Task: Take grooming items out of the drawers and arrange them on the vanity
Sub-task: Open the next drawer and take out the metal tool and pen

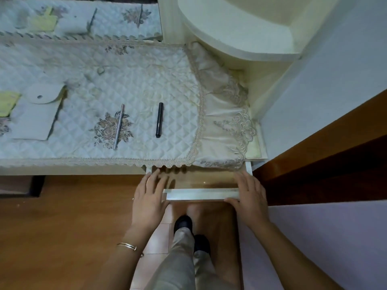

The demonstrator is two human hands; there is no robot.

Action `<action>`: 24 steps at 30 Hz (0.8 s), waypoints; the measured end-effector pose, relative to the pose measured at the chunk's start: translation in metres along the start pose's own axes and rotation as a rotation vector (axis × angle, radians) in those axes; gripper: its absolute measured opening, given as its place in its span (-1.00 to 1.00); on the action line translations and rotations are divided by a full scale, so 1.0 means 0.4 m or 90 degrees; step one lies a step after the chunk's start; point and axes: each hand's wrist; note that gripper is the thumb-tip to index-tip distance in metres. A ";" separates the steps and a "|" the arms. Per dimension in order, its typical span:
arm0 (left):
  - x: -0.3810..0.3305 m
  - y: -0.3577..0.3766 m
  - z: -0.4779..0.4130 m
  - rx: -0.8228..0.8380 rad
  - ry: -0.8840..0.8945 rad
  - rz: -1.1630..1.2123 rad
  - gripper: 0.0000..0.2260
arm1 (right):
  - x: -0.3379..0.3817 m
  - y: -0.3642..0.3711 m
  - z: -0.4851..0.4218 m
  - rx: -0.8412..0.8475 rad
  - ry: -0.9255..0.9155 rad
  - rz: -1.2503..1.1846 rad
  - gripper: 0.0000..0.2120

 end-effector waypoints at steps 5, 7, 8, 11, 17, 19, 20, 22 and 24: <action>0.017 -0.002 -0.125 -0.024 0.025 -0.021 -0.18 | 0.032 -0.011 -0.111 -0.085 -0.034 0.078 -0.09; 0.022 -0.006 -0.164 -0.033 0.037 -0.021 -0.22 | 0.036 -0.007 -0.141 -0.109 -0.041 0.083 -0.15; 0.023 -0.008 -0.179 -0.036 0.039 -0.012 -0.25 | 0.036 -0.004 -0.152 -0.115 -0.041 0.084 -0.19; 0.021 -0.010 -0.203 -0.035 0.003 0.010 -0.34 | 0.039 0.008 -0.175 -0.131 -0.028 0.087 -0.27; -0.008 -0.012 -0.235 -0.081 -0.088 0.035 -0.39 | 0.055 0.009 -0.208 -0.172 0.012 0.089 -0.43; -0.011 -0.013 -0.240 -0.094 -0.092 0.031 -0.43 | 0.056 0.008 -0.213 -0.181 0.013 0.098 -0.43; -0.014 -0.014 -0.239 -0.094 -0.092 0.027 -0.44 | 0.056 0.005 -0.213 -0.178 0.011 0.101 -0.44; -0.019 -0.020 -0.231 -0.083 -0.087 0.022 -0.43 | 0.051 0.004 -0.208 -0.165 0.009 0.093 -0.46; -0.019 -0.029 -0.215 -0.046 -0.069 0.015 -0.40 | 0.040 0.001 -0.198 -0.141 0.005 0.082 -0.46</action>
Point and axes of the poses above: each hand's wrist, its own z-axis away from the middle knuckle, its own y-axis out of the palm, x = y × z, and after that the axes turned 4 degrees about -z, right-handed
